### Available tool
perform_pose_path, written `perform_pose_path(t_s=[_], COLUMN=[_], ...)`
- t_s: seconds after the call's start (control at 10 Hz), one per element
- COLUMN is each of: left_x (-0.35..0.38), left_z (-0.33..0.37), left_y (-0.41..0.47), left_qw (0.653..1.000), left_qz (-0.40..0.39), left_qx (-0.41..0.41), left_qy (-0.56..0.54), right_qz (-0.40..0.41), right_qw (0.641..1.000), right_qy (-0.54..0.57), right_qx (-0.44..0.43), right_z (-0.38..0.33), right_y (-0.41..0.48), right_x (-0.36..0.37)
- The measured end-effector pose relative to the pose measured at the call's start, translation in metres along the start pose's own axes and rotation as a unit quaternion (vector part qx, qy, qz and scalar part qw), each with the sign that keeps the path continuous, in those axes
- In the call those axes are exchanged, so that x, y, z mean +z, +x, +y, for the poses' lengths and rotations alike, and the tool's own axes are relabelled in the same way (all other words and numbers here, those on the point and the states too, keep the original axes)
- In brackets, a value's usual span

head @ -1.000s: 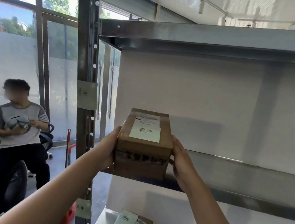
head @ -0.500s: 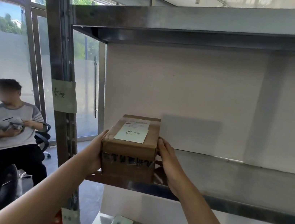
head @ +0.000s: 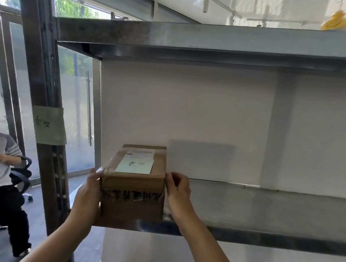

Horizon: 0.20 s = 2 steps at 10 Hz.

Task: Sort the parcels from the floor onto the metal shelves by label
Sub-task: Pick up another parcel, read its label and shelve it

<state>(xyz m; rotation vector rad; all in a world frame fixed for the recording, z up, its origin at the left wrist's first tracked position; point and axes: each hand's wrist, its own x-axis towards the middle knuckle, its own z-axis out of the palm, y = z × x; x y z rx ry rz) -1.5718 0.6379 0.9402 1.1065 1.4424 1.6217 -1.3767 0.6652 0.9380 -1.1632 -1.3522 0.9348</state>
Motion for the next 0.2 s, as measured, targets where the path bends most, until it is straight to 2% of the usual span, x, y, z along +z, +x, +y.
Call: perform_pose_path(t_s=[0.1,0.2], left_x=[-0.01,-0.019], left_z=[-0.01,-0.024], left_y=[-0.014,-0.025], left_qw=[1.0,0.997], left_qz=[-0.005,0.029], left_qx=[0.031,0.037], left_qy=[-0.004,-0.061], right_qz=[0.024,0.021], right_qw=[0.999,0.998], right_qy=[-0.029,-0.063], right_qx=[-0.003,0.011], right_z=[-0.005,0.0], right_y=[-0.017,-0.049], right_x=[-0.003,-0.011])
